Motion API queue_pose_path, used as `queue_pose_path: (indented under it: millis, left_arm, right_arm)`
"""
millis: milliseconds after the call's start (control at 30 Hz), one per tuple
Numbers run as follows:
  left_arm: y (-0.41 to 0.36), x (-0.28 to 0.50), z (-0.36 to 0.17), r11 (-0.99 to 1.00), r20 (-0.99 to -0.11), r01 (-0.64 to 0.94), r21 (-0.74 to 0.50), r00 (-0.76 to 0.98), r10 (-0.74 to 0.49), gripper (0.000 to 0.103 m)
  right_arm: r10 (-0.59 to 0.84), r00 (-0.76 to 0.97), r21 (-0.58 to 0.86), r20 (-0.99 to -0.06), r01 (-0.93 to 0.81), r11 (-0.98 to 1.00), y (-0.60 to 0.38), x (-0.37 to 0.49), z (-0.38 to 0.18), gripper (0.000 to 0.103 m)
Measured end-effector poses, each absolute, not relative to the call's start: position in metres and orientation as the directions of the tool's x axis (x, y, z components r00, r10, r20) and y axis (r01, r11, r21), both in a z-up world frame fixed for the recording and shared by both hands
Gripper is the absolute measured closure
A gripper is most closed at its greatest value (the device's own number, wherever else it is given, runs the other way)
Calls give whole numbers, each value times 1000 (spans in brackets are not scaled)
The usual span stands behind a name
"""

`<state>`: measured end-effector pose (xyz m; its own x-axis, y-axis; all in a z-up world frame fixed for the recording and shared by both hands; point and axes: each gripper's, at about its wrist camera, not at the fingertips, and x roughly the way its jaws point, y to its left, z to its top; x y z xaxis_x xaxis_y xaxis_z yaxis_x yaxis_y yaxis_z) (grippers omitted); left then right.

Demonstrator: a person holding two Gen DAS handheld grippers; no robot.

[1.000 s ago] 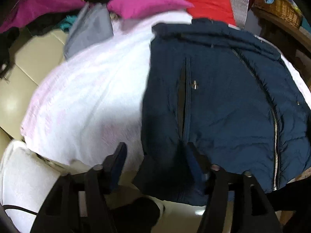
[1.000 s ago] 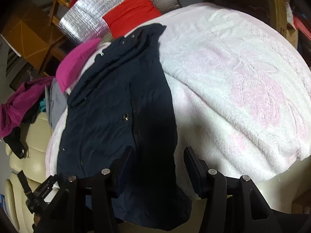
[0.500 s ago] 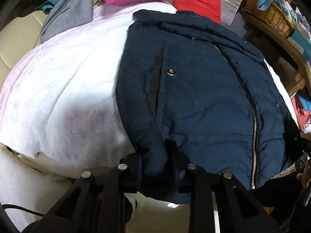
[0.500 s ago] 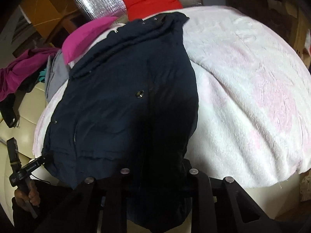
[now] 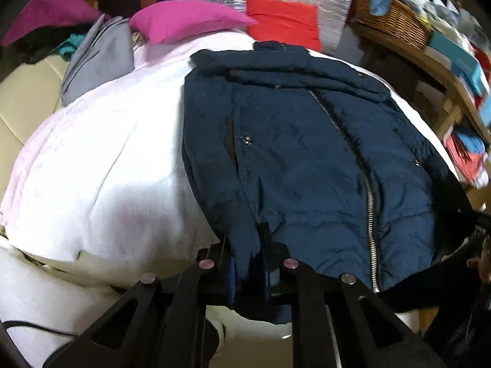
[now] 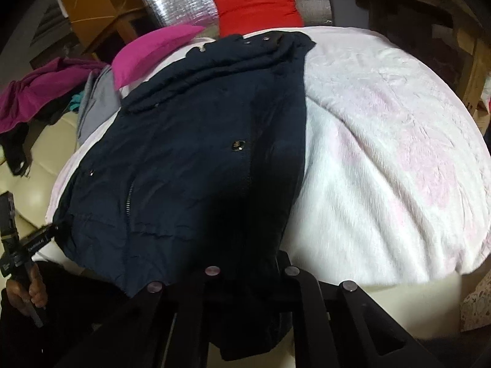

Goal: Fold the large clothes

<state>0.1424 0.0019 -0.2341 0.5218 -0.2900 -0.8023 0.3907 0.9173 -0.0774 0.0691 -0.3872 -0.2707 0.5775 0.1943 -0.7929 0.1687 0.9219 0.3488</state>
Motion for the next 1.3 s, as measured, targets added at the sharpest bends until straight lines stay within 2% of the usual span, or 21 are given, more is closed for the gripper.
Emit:
queue_pose_path:
  millis: [100, 133, 167, 200, 267, 300, 333, 367, 400, 467, 633, 800, 933, 1100, 1300]
  left_arm:
    - [5, 128, -237, 911, -829, 404, -82, 479, -288, 86]
    - [5, 130, -240, 917, -845, 393, -70, 466, -264, 80]
    - [4, 134, -245, 926, -864, 376, -46, 450, -225, 79]
    - [1, 137, -249, 931, -876, 364, -24, 440, -195, 74]
    - [-5, 143, -254, 941, -892, 336, 45, 437, -113, 74]
    - [-8, 143, -254, 940, -890, 332, 75, 448, -87, 69]
    - [-10, 141, -252, 937, -883, 335, 97, 463, -74, 57]
    - [-14, 140, -250, 934, -871, 337, 122, 488, -63, 50]
    - [-16, 138, -246, 930, -853, 333, 153, 520, -46, 40]
    - [-18, 136, -241, 927, -833, 329, 179, 552, -35, 38]
    - [-19, 142, -234, 934, -814, 308, 181, 580, -34, 38]
    - [-24, 146, -220, 931, -787, 305, 199, 616, -33, 38]
    - [-33, 162, -211, 924, -779, 323, 203, 626, -48, 37]
    - [-55, 219, -199, 932, -775, 314, 180, 629, -62, 35]
    - [-69, 343, -214, 978, -843, 206, 39, 533, -78, 34]
  right_arm:
    - [211, 537, 346, -817, 162, 924, -386, 55, -273, 92]
    - [220, 520, 352, -825, 168, 921, -389, 52, -275, 91]
    - [225, 510, 358, -830, 179, 916, -392, 52, -277, 88]
    - [236, 503, 380, -832, 205, 902, -398, 52, -279, 87]
    - [286, 483, 448, -828, 262, 855, -412, 56, -282, 83]
    - [294, 480, 462, -826, 280, 842, -415, 57, -282, 75]
    - [287, 495, 473, -820, 303, 827, -423, 57, -278, 71]
    - [273, 513, 473, -813, 312, 824, -428, 56, -274, 59]
    - [263, 525, 473, -809, 317, 822, -432, 55, -271, 43]
    - [222, 571, 471, -791, 335, 816, -448, 49, -263, 30]
    - [200, 589, 472, -783, 354, 807, -465, 46, -257, 30]
    - [236, 582, 493, -778, 333, 804, -455, 51, -261, 30]
    - [238, 590, 490, -771, 312, 814, -458, 77, -254, 30]
    - [249, 635, 561, -731, 351, 750, -467, 147, -240, 30]
    - [178, 689, 566, -703, 390, 726, -492, 229, -234, 26]
